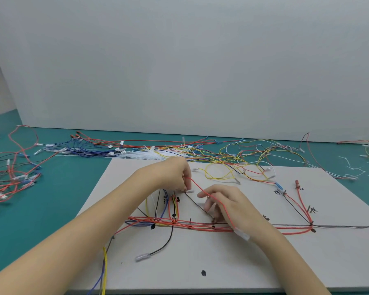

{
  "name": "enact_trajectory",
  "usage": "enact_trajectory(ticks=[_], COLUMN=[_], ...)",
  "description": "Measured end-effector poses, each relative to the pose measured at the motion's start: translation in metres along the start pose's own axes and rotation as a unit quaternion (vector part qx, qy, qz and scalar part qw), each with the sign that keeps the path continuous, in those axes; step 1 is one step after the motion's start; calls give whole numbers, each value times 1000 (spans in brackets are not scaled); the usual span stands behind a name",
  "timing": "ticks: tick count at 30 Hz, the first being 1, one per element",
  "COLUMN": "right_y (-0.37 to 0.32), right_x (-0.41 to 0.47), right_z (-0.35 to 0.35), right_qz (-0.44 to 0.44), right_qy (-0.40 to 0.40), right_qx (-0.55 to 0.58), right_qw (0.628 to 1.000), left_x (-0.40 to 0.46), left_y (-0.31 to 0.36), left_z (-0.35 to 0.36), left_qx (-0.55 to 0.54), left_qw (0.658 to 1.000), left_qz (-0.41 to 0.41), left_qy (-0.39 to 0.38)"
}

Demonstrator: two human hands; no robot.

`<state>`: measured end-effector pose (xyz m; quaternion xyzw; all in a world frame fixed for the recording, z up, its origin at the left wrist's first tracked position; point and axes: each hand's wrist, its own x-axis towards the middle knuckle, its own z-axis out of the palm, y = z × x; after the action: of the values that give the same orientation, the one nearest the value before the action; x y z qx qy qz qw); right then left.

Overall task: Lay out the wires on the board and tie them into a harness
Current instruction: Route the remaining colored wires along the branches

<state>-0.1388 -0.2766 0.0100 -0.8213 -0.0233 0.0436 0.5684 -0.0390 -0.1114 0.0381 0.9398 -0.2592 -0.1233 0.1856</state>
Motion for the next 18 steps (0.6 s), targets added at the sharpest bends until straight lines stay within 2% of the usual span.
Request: enact_trajectory(ticks=[2,4,7,10,15,18], right_y=[-9,-14,-14,-15,-18,-19], right_x=[0,-4,-10,-13,-11,-11], right_z=[-3,-6,-8,-17,-25,-17], right_qz=[28,44,8,-18,3,16], right_qy=[-8,-55,-105,-106,-98,-123], right_qx=[126,198,178,170,207,187], right_qw=[992,978,978,980,973,975], left_x=[-2,-4,-6,-10,-16,-14], left_y=[3,6,13,19,22,25], left_z=[0,0,1,0,-3,0], left_qx=[10,28,69,102,88,138], left_qw=[1000,1000,997,994,996,990], left_qz=[0,-2,-6,-16,-13,-11], left_qy=[1,9,20,23,-3,4])
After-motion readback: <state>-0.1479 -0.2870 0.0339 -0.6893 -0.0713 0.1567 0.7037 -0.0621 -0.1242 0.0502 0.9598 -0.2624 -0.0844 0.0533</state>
